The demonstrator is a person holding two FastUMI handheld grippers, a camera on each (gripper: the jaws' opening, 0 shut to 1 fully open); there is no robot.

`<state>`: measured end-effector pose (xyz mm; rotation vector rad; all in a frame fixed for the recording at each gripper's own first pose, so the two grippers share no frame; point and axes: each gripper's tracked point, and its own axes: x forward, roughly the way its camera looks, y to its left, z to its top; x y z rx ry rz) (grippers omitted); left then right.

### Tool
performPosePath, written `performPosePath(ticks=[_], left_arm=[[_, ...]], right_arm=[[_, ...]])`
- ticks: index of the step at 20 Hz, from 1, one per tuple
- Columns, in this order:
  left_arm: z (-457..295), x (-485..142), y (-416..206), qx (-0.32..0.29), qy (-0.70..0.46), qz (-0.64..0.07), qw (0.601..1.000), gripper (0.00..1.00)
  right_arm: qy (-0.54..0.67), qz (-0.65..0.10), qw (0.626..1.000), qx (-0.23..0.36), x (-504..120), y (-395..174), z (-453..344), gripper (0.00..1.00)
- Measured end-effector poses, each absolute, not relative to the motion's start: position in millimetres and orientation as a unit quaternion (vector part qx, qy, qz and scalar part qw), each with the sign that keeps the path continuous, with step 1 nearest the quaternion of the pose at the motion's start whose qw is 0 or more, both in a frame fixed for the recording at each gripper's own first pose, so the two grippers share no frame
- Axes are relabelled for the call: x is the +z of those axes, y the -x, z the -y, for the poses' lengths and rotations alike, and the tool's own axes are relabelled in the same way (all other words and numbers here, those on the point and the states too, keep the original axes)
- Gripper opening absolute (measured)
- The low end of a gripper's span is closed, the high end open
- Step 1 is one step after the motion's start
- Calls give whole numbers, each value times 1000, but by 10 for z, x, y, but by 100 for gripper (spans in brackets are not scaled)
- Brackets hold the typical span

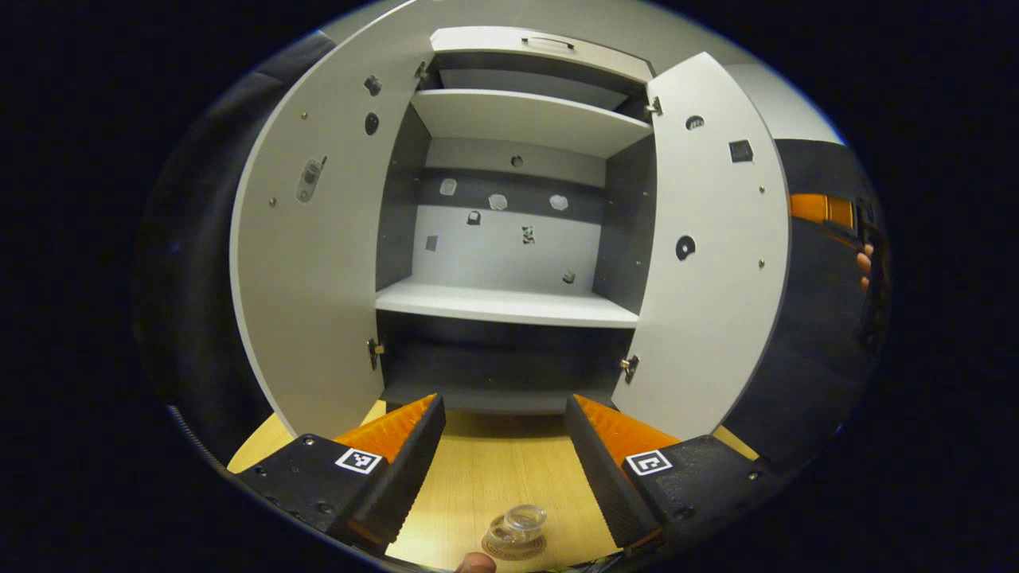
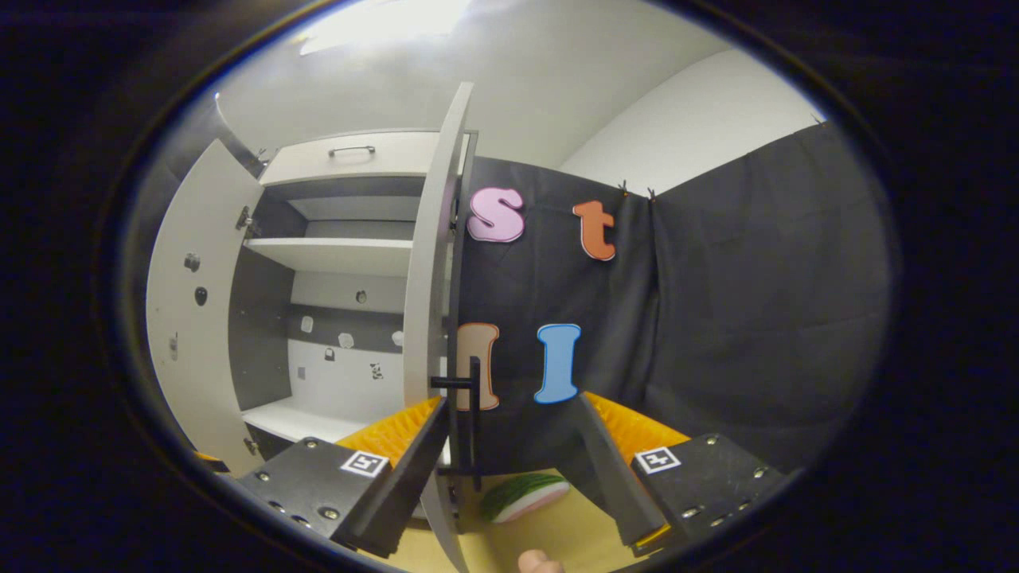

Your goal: Grasp the bottle in the cabinet with the left hand and place it on the coaster, then close the right door with the right hand and the left door with the left hand.

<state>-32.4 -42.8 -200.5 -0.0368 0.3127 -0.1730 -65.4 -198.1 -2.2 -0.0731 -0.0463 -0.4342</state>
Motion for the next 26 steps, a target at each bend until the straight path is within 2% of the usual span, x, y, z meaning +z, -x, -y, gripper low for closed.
performPosePath(ticks=[3,4,6,10,11,14,15,16,20,24,26], left_arm=[[243,-1827,281,-61,22,-139,988,95],[170,-1782,280,-52,20,-135,989,95],[-17,-1706,297,-26,15,-127,991,96],[-325,-1582,400,15,14,-113,993,95],[-394,-1575,426,25,13,-114,993,95],[-655,-1558,524,58,12,-114,992,95],[-746,-1537,570,70,10,-112,991,95],[-841,-1514,619,83,8,-110,990,95],[-1194,-1461,842,130,1,-108,986,95],[-1459,-1433,1013,166,-3,-108,980,95],[-1522,-1435,1037,179,-2,-109,978,96]], right_arm=[[23,18,980,-195,-29,618,1975,92],[20,17,982,-185,-25,594,1965,95],[18,15,987,-159,-24,541,1876,92],[10,14,995,-100,-47,370,1504,95],[11,15,996,-87,-51,316,1396,92],[17,16,998,-54,-76,127,1096,94],[16,17,999,-45,-80,64,1006,92],[13,18,999,-37,-79,14,925,94],[-16,19,1000,14,-78,-178,527,95],[-27,24,998,48,-46,-291,163,92],[-33,26,997,60,-37,-299,31,95]])
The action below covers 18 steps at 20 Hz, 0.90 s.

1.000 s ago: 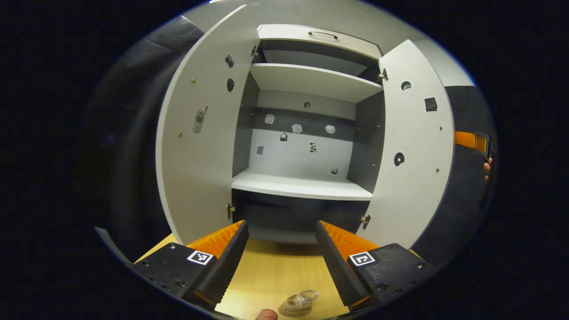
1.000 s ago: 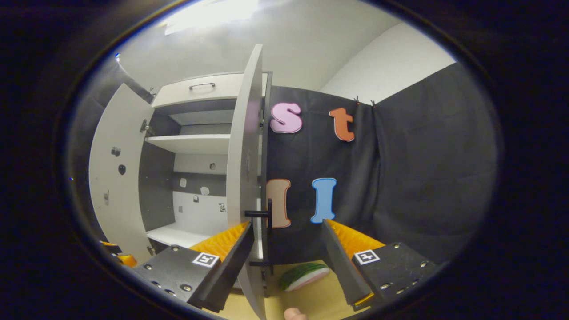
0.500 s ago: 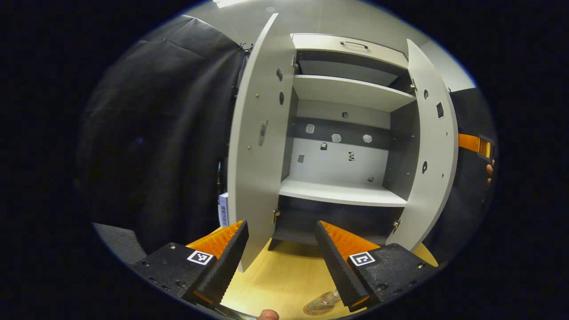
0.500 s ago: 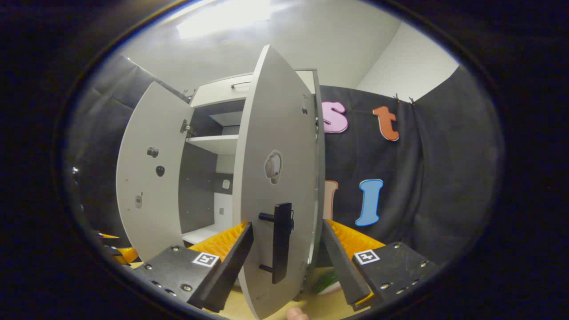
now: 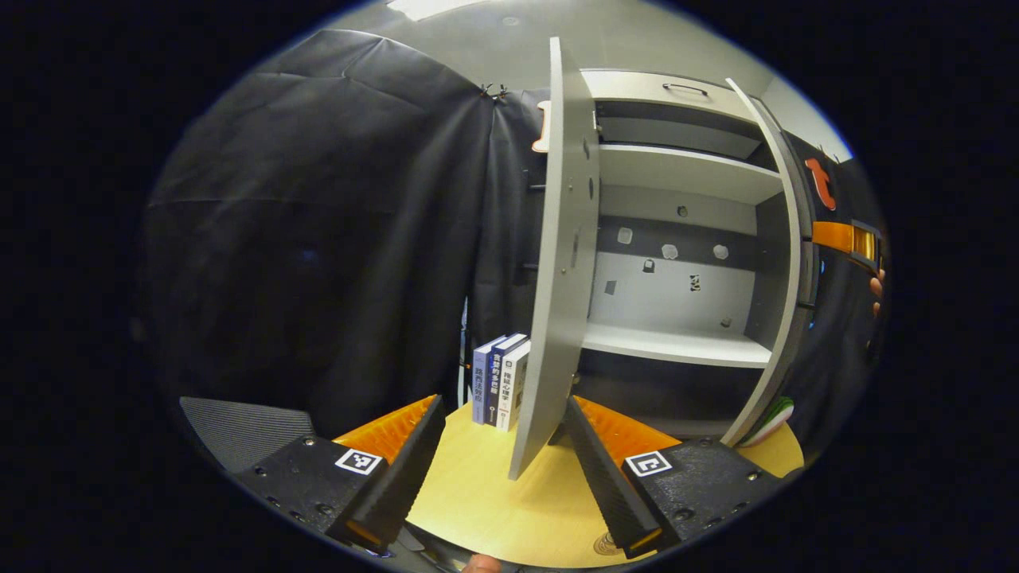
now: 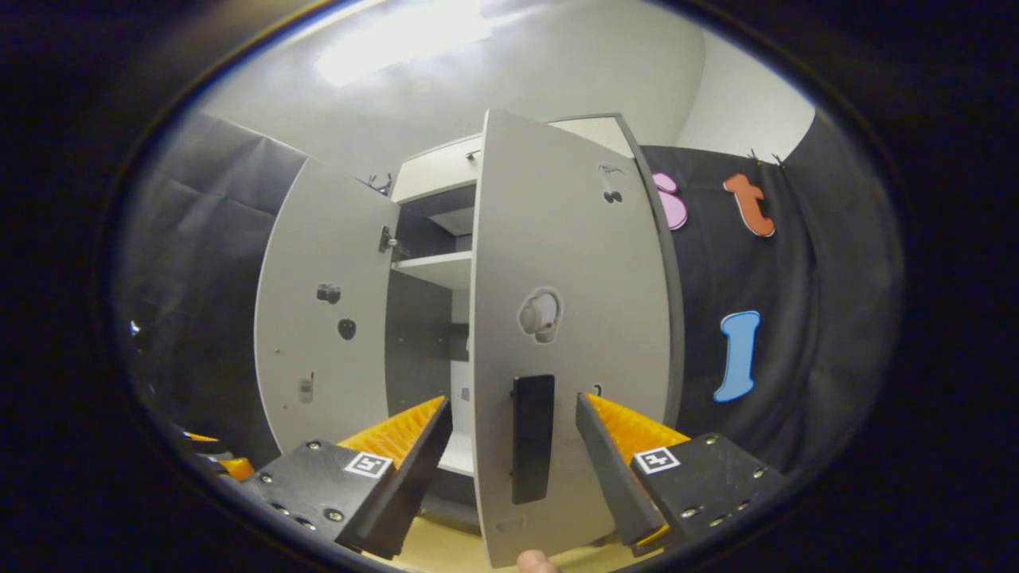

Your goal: Grasp the bottle in the cabinet with the left hand and place it on the coaster, then close the right door with the right hand and the left door with the left hand.

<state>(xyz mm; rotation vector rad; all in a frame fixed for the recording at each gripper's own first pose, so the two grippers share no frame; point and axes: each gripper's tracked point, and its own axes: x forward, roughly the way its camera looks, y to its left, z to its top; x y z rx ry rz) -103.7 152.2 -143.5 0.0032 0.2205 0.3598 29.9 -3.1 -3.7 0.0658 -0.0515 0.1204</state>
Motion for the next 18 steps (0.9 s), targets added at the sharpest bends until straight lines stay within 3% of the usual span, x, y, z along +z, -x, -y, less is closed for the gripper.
performPosePath(ticks=[12,13,14,18], left_arm=[[-1732,-1409,1010,187,2,-105,977,95],[-1738,-1398,989,186,2,-103,977,91],[-1747,-1380,960,185,1,-101,978,95],[-1818,-1360,851,182,-12,-96,979,95]], right_arm=[[-39,23,996,72,-42,-280,-145,95],[-38,23,997,70,-45,-292,-137,95],[-37,22,997,68,-54,-296,-132,94],[-31,20,997,64,-86,-298,-147,95]])
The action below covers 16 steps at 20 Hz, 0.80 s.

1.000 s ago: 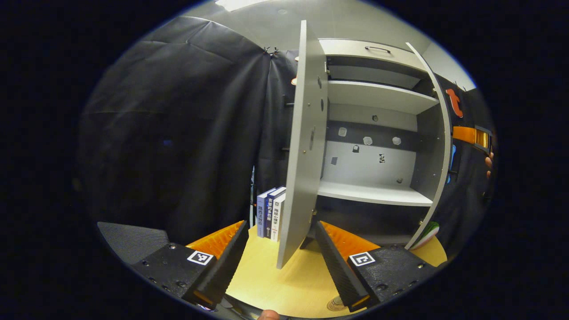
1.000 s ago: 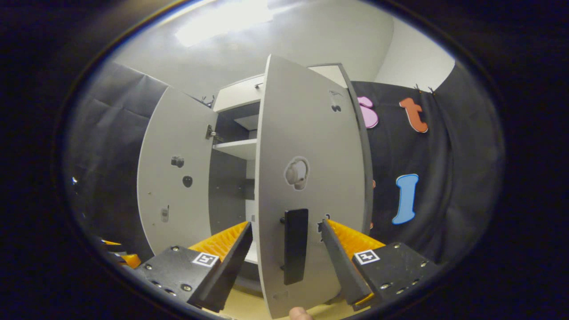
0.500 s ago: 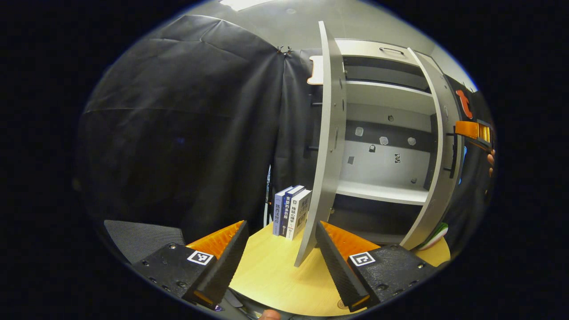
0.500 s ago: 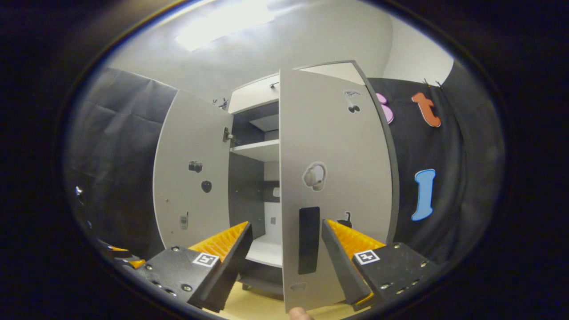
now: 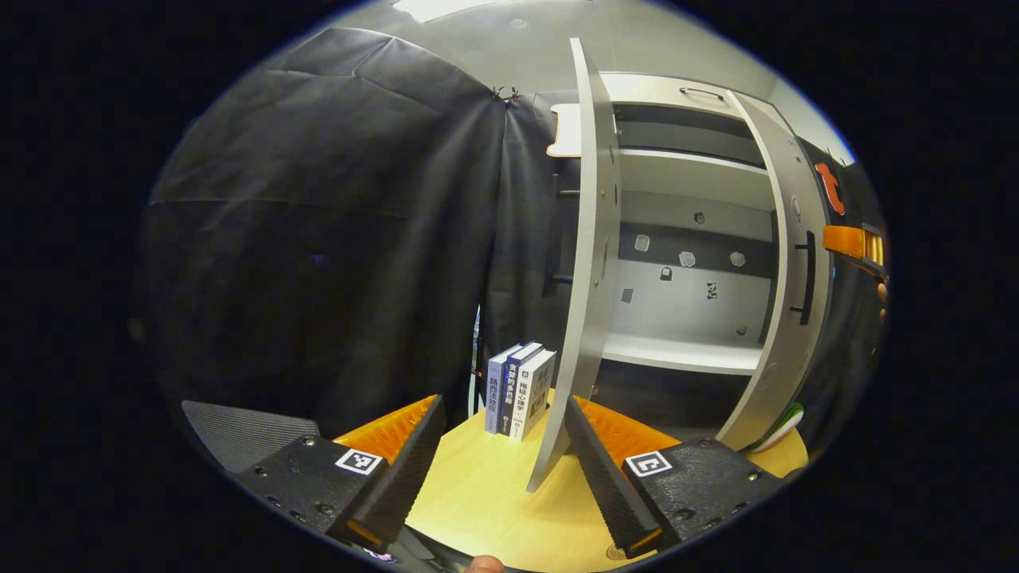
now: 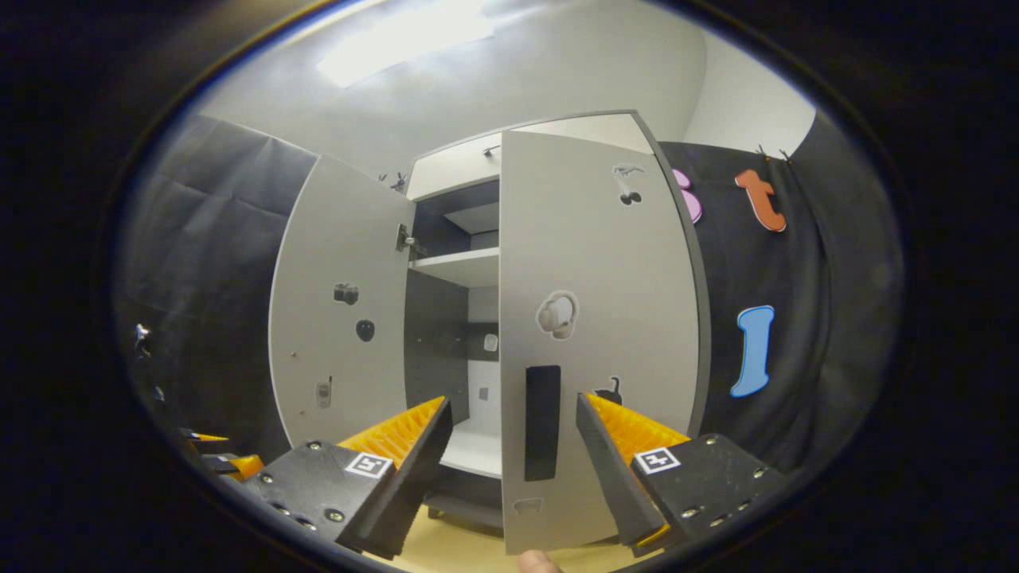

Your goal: Grasp the bottle in the cabinet with the left hand and place it on the coaster, then close the right door with the right hand and the left door with the left hand.

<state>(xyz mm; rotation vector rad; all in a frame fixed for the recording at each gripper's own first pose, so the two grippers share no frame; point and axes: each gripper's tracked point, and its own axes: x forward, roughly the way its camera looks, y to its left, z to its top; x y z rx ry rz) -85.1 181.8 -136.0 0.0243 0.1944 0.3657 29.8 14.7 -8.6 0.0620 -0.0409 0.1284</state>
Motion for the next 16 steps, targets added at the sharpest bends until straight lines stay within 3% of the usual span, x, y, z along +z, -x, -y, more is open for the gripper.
performPosePath(ticks=[16], left_arm=[[-2113,-1365,53,134,-28,-93,986,95]], right_arm=[[-17,16,999,31,-155,-385,-190,95]])
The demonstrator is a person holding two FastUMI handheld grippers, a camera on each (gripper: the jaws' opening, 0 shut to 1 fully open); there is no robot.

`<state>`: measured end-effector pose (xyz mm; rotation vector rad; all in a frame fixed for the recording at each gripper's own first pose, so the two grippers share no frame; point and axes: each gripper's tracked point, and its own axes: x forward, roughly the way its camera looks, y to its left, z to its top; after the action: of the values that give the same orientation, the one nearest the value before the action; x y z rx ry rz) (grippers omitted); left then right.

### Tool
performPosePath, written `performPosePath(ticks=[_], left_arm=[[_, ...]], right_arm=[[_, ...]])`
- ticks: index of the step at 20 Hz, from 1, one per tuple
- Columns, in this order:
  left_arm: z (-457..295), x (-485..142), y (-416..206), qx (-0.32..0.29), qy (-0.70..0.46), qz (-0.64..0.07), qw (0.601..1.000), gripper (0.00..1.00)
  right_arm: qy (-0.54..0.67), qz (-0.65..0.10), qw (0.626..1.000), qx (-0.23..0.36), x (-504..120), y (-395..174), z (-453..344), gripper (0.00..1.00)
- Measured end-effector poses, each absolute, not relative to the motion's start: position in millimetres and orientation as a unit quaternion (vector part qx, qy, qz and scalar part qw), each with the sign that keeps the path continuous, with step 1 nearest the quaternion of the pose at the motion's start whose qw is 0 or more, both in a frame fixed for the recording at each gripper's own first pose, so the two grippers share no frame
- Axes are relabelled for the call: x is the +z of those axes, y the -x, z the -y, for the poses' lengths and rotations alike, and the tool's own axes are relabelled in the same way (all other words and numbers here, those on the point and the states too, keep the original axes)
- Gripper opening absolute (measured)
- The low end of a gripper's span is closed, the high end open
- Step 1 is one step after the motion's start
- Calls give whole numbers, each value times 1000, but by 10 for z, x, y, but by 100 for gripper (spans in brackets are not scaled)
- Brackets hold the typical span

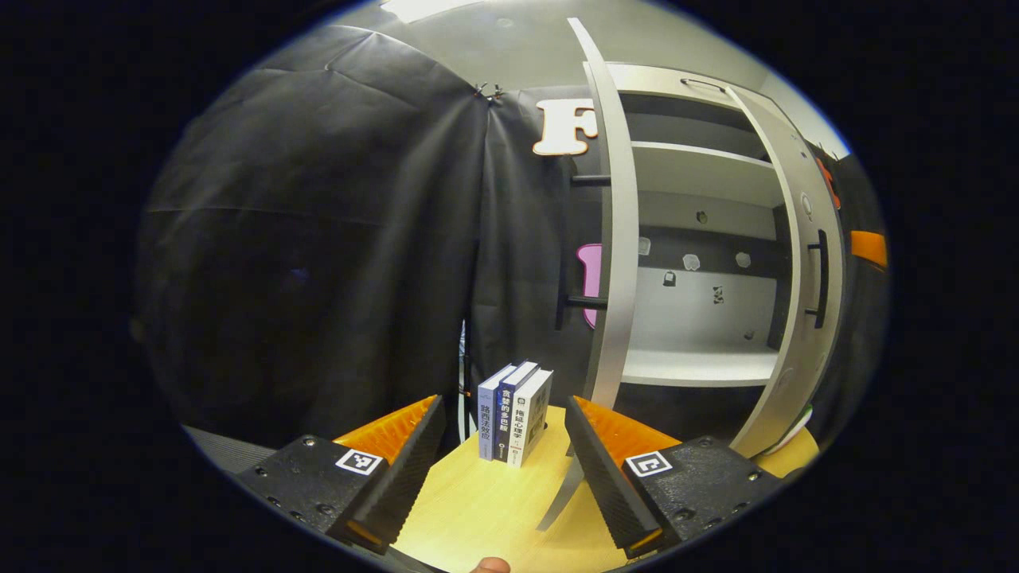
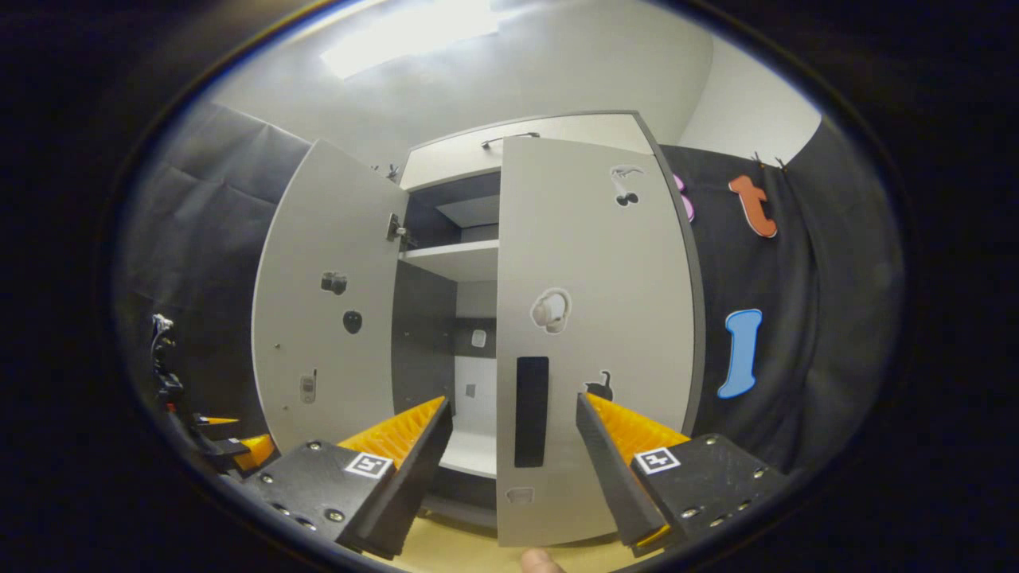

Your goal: Grasp the bottle in the cabinet with the left hand and place it on the coaster, then close the right door with the right hand and the left door with the left hand.

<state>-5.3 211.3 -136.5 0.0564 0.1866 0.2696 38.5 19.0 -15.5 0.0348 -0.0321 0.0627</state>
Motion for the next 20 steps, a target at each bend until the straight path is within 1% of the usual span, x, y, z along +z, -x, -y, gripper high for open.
performPosePath(ticks=[2,3,4,5,6,7,8,12,20], left_arm=[[-2131,-1395,22,131,-36,-97,986,95],[-2130,-1403,19,128,-36,-99,986,89],[-2116,-1406,11,122,-31,-99,987,95],[-2105,-1401,-5,115,-25,-98,988,95],[-2084,-1433,-8,102,-16,-102,989,94],[-2061,-1432,-17,93,-10,-104,990,89],[-2035,-1439,-22,86,-7,-108,990,93],[-1862,-1446,-46,63,-14,-110,992,92],[-1105,-1519,-105,-8,-5,-116,993,92]], right_arm=[[-16,15,999,27,-164,-372,-168,95],[-14,15,999,25,-167,-375,-151,94],[-13,15,1000,24,-171,-413,-192,92],[-11,14,1000,24,-172,-416,-196,95],[-10,13,1000,25,-186,-416,-189,95],[-9,12,1000,26,-189,-412,-189,95],[-10,12,1000,26,-189,-408,-191,95],[-12,15,999,29,-178,-403,-196,95],[-3,15,1000,16,-181,-394,-170,95]])
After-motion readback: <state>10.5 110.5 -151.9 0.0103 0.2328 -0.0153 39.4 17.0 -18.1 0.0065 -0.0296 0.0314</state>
